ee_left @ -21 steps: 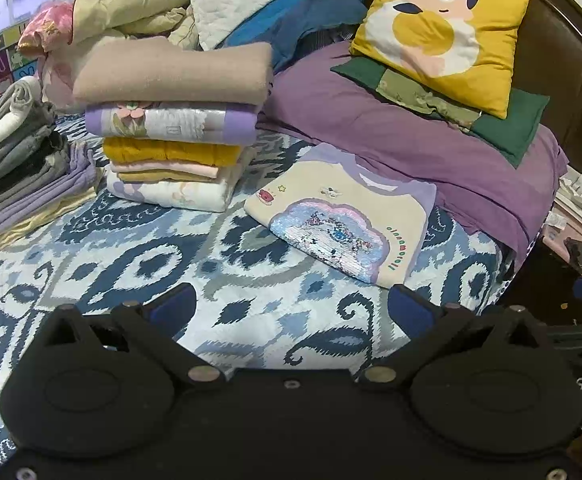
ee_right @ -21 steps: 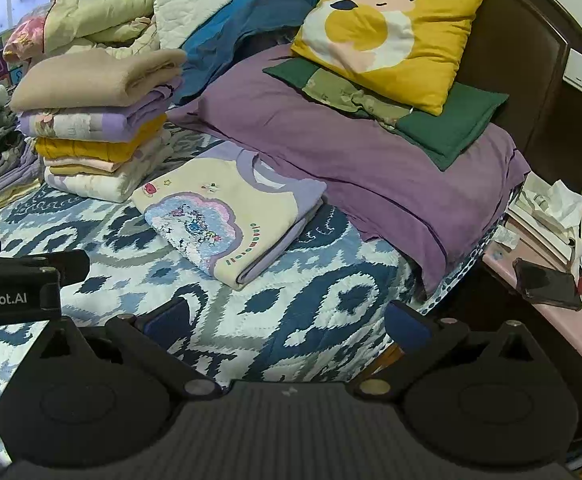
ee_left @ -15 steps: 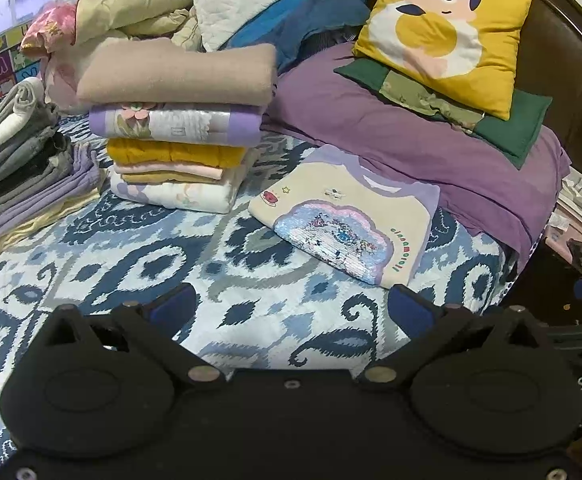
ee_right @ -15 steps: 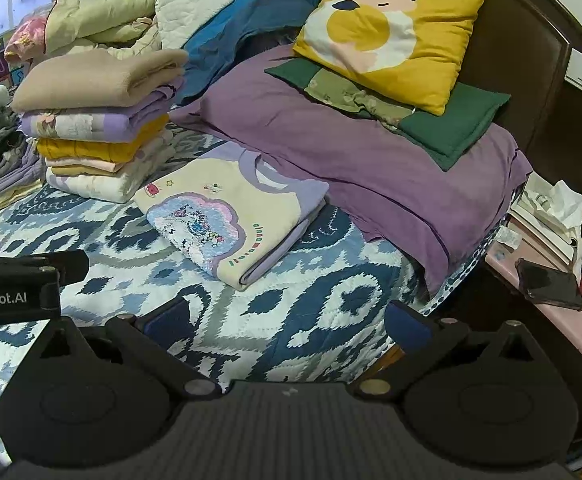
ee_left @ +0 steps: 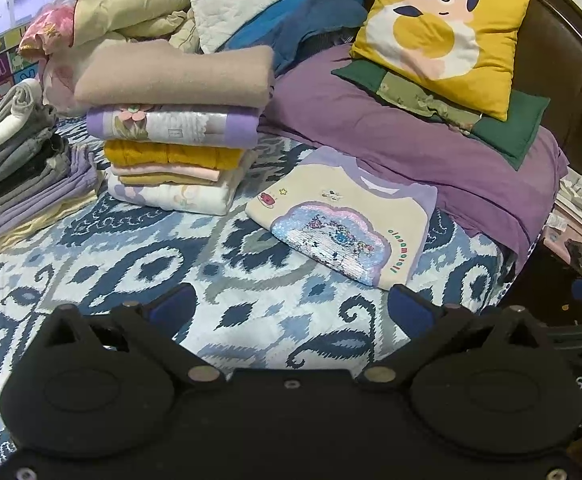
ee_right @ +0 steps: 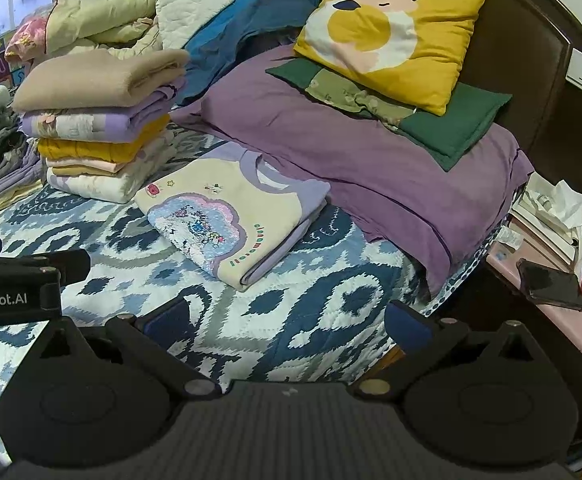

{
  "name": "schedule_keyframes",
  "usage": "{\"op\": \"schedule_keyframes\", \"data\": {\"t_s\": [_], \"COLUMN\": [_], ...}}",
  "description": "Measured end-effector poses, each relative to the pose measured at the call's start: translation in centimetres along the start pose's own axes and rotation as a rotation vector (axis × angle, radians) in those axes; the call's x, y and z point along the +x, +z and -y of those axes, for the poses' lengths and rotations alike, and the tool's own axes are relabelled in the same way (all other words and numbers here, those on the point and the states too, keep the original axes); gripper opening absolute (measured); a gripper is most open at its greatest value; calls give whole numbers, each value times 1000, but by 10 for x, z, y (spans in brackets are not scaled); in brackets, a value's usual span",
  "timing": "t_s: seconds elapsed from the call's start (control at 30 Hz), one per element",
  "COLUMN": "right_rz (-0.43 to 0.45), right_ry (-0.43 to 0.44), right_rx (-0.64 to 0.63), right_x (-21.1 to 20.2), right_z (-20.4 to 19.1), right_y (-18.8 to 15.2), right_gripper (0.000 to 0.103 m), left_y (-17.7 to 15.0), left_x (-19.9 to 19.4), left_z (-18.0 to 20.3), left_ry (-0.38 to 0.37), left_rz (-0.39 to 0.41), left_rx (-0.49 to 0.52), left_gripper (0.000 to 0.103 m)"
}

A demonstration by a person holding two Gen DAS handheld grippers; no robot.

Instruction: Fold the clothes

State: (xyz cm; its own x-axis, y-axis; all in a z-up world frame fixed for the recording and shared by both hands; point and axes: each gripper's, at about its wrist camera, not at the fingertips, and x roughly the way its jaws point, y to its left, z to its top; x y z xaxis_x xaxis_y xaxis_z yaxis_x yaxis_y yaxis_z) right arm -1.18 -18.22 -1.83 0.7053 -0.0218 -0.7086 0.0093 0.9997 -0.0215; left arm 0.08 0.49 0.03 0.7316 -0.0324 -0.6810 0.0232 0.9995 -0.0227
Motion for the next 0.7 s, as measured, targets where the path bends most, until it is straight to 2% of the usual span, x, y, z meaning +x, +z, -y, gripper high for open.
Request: {"op": "schedule_keyframes", "data": {"t_s": [0.7], "right_rz": [3], "right_ry": [-2], "right_rx": [-15], "right_x": [-1], "right_z": [-2], "right_y": [1], "right_gripper": [103], "left_y": [-1], "left_x": [0], "left_z": [3], "left_ry": [-4], "left_rz": [3], "left_rx": [-3], "left_gripper": [103]}}
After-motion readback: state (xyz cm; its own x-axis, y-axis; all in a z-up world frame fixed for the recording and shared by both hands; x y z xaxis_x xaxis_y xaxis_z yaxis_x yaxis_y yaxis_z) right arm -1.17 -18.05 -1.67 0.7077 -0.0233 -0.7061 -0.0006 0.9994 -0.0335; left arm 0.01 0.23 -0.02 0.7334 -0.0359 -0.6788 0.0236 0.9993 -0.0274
